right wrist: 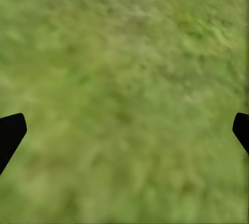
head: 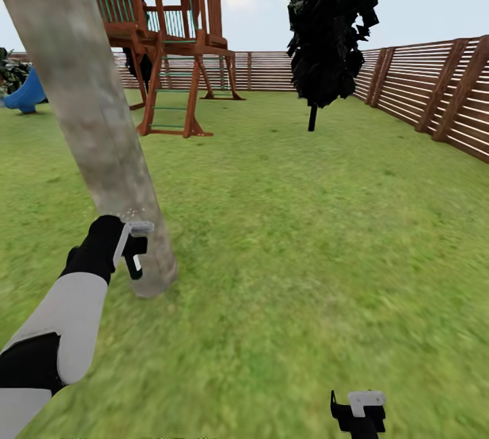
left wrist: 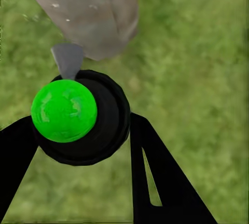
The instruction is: In the garden, pick up the pesticide atomizer on the floor and spray pesticide onto both trees until each tree trunk is fully covered.
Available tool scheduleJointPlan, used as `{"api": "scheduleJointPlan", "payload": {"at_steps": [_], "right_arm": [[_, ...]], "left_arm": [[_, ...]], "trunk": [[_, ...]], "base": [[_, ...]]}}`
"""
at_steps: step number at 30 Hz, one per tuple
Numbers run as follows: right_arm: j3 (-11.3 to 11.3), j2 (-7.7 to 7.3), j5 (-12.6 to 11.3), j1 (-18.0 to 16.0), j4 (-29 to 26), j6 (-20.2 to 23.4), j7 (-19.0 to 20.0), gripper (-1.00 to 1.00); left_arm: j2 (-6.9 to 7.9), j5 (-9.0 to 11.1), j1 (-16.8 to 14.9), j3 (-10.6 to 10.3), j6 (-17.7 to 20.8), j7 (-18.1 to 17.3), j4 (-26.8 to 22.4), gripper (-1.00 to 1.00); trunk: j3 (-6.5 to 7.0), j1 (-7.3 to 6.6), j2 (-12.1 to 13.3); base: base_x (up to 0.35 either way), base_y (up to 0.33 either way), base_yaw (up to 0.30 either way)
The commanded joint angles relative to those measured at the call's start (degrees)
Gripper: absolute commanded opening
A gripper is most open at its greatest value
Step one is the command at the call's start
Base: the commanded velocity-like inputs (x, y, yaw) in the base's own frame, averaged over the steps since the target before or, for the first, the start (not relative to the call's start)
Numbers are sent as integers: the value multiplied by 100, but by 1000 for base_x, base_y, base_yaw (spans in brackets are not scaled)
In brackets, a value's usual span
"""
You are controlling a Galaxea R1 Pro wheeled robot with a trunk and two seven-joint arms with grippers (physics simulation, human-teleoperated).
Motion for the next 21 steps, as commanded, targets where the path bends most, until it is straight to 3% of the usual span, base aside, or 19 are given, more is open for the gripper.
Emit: {"api": "scheduleJointPlan", "payload": {"at_steps": [1,7,9,16,21], "right_arm": [[23,-1,51,-2,3,9,-59,100],[23,-1,51,-2,3,8,-59,100],[23,-1,51,-2,3,9,-59,100],[23,-1,51,-2,3,9,-59,100],[17,-6,51,-2,3,5,-59,100]], "left_arm": [[-1,-50,-5,11,20,-37,35,-100],[33,-58,74,-2,-15,-28,213,-100],[38,-66,317,10,-71,-27,311,-100],[45,-80,636,24,-105,29,350,-100],[40,-68,808,24,-112,41,337,-100]], "trunk": [[-5,-1,-2],[-5,-1,-2],[-5,-1,-2],[-5,-1,-2],[-5,-1,-2]], "base": [[0,-273,238],[55,-273,272],[84,-273,277],[125,-269,276],[180,-241,66]]}}
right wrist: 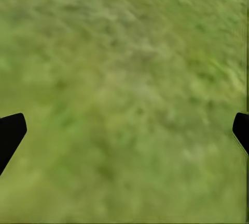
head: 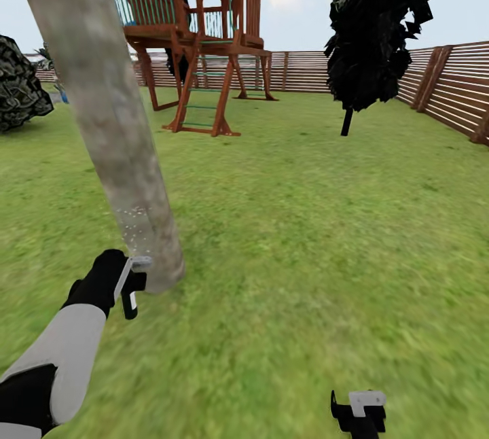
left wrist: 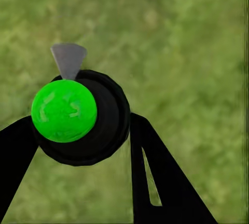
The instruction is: In the garden, pick up the pesticide atomizer on the floor and spray pesticide onto both trees until each tree trunk is fully covered.
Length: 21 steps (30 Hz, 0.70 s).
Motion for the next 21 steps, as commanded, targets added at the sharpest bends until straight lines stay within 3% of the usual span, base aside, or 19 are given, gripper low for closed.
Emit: {"api": "scheduleJointPlan", "payload": {"at_steps": [1,7,10,14,15,16,21], "right_arm": [[22,-2,53,-3,5,11,-59,100],[21,-5,54,-3,5,10,-59,100],[28,3,53,-3,5,12,-59,100],[30,5,53,-3,5,10,-59,100],[28,5,53,-3,5,9,-59,100],[29,5,53,-3,5,12,-59,100],[30,5,53,-3,5,11,-59,100]], "left_arm": [[-8,-42,-2,18,22,-29,-9,-100],[36,-67,15,6,2,-22,-36,-100],[155,-70,328,44,-290,-22,-17,-100],[145,-71,622,32,-507,-12,-11,-100],[131,-65,744,42,-900,6,24,-100],[125,-55,856,56,-1003,12,64,-100],[147,-62,1092,78,-1234,15,89,-100]], "trunk": [[-5,1,-2],[-5,1,-2],[-5,1,-2],[-5,1,-2],[-5,1,-2],[-5,1,-2],[-5,1,-2]], "base": [[185,-237,4],[215,-216,0],[239,-196,0],[217,-205,157],[190,-215,274],[192,-216,276],[197,-216,131]]}}
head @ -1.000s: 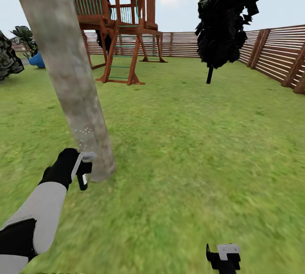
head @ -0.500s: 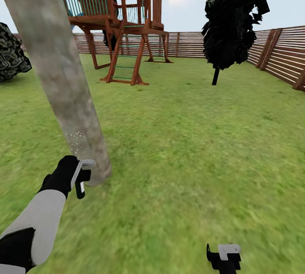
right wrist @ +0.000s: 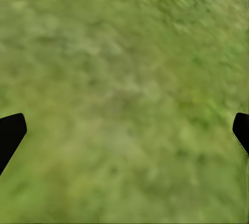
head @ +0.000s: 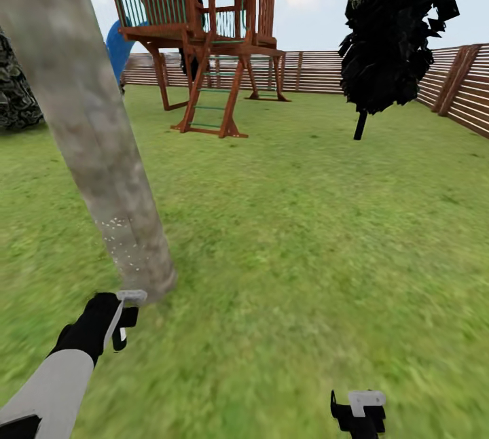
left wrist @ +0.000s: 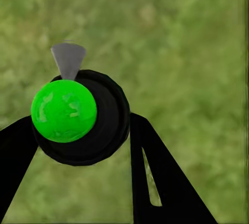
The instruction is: In the garden, pick up the pesticide atomizer on the floor and spray pesticide onto both trees until each tree trunk is fully covered.
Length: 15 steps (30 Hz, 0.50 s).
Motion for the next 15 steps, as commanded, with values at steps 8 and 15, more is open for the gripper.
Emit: {"api": "scheduleJointPlan", "payload": {"at_steps": [8,15], "right_arm": [[22,0,52,-3,5,10,-59,100],[23,0,53,-3,9,11,-59,100]], "left_arm": [[-32,-38,101,20,-132,252,-110,-100],[-50,16,103,58,-111,555,-29,-100]], "trunk": [[-5,1,-2],[-5,1,-2]], "base": [[229,-207,75],[224,-212,272]]}}
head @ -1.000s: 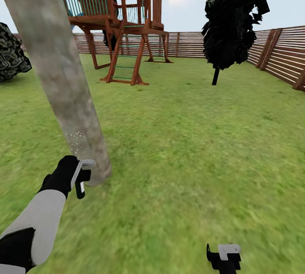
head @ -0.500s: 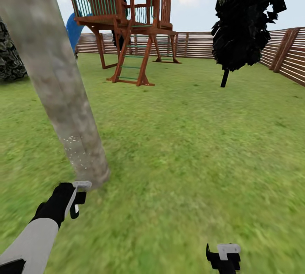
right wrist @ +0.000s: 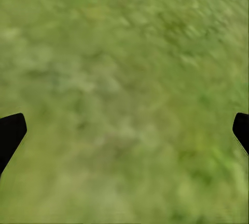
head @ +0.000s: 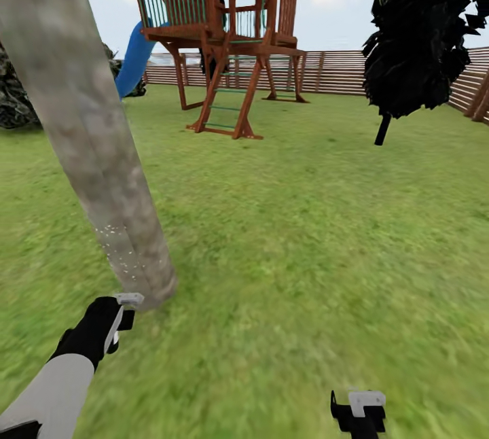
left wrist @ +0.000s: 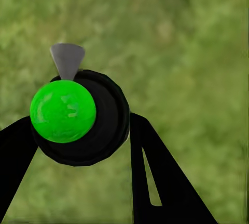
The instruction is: In the garden, pick up the pesticide atomizer on the floor and spray pesticide onto both trees until each tree trunk is fully covered.
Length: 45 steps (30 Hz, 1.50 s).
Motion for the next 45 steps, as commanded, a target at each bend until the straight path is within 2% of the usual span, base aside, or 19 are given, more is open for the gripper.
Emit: {"api": "scheduleJointPlan", "payload": {"at_steps": [1,8,12,24,40,45], "right_arm": [[23,-1,53,-2,2,8,-59,100],[23,-1,58,-2,8,8,-59,100],[22,-1,58,-2,8,8,-59,100],[22,-1,58,-2,8,8,-59,100],[23,-5,58,-2,8,8,-63,100],[23,-1,58,-2,8,6,-60,100]], "left_arm": [[-8,2,-6,6,24,13,-3,-100],[-22,13,-2,0,29,4,-1,-100],[-22,218,-1,-15,24,4,-1,-100],[-24,232,2,-42,15,8,-1,-100],[-57,231,2,-53,6,12,-1,-100],[-57,231,2,-53,6,12,-1,-100]], "trunk": [[-5,1,-2],[-5,1,-2],[-5,1,-2],[-5,1,-2],[-5,1,-2],[-5,1,-2]], "base": [[222,-214,277],[201,-224,277],[166,-249,277],[160,-255,272],[104,-274,16],[0,-291,222]]}}
